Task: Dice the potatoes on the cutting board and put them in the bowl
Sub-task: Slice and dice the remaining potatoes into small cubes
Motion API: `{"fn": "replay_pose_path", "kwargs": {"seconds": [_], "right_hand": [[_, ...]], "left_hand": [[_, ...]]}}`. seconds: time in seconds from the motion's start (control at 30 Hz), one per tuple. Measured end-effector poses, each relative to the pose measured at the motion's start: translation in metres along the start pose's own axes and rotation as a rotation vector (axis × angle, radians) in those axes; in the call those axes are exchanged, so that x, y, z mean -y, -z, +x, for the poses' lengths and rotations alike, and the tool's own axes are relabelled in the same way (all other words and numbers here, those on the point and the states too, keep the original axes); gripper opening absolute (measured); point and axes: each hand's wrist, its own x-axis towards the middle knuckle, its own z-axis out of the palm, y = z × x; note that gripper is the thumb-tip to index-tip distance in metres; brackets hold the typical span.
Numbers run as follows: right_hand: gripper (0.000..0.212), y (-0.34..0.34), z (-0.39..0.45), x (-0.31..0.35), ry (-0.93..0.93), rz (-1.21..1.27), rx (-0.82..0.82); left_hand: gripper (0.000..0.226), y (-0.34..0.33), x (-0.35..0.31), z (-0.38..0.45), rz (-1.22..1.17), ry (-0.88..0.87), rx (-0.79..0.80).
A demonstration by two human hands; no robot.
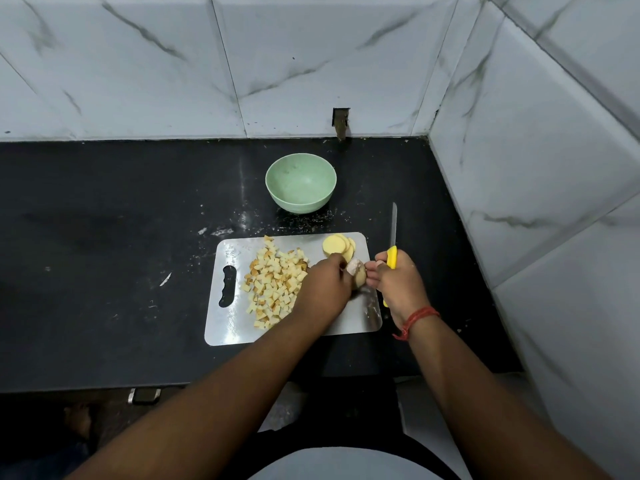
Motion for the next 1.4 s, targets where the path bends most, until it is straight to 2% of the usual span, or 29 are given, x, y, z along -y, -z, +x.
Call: {"fn": "replay_pose_path", "kwargs": {"seconds": [0.1,0.2,0.27,0.43,0.53,0.77,1.03,1.33,1.4], "right_hand": [[0.012,0.000,-0.001,-0.001,0.014,-0.037,0.039],[0.011,0.000,-0.002,-0.002,0.020,-0.067,0.076],[0.014,0.001,-0.001,-0.006,0.004,-0.071,0.090],[0.014,0.001,-0.004,-0.011,-0.032,-0.029,0.110],[0.014,0.005,-0.009,-0.013,-0.028,0.002,0.098],[0.007,0.007,-0.026,-0.022,0.028,-0.098,0.097],[0.012,0.009,-0.036,-0.018,0.006,-0.084,0.144],[0.013,0.018,-0.047,-0.014,-0.017,-0.093,0.129],[0.016,0.021,-0.056,-0.015,-0.017,-0.083,0.150]], "left_hand": [[0.034,0.001,0.000,-0.007,0.005,-0.036,0.019],[0.045,0.001,0.008,-0.011,0.111,-0.125,0.084],[0.046,-0.001,0.012,-0.012,0.196,-0.169,0.100],[0.040,-0.007,0.016,-0.015,0.233,-0.222,0.023],[0.043,-0.008,0.016,-0.012,0.236,-0.212,0.033],[0.044,-0.017,0.017,-0.014,0.172,-0.172,0.018],[0.047,-0.032,0.011,-0.014,0.065,-0.059,-0.042],[0.043,-0.025,0.025,-0.020,0.139,-0.163,-0.046],[0.054,-0.023,0.028,-0.022,0.195,-0.200,-0.033]]}}
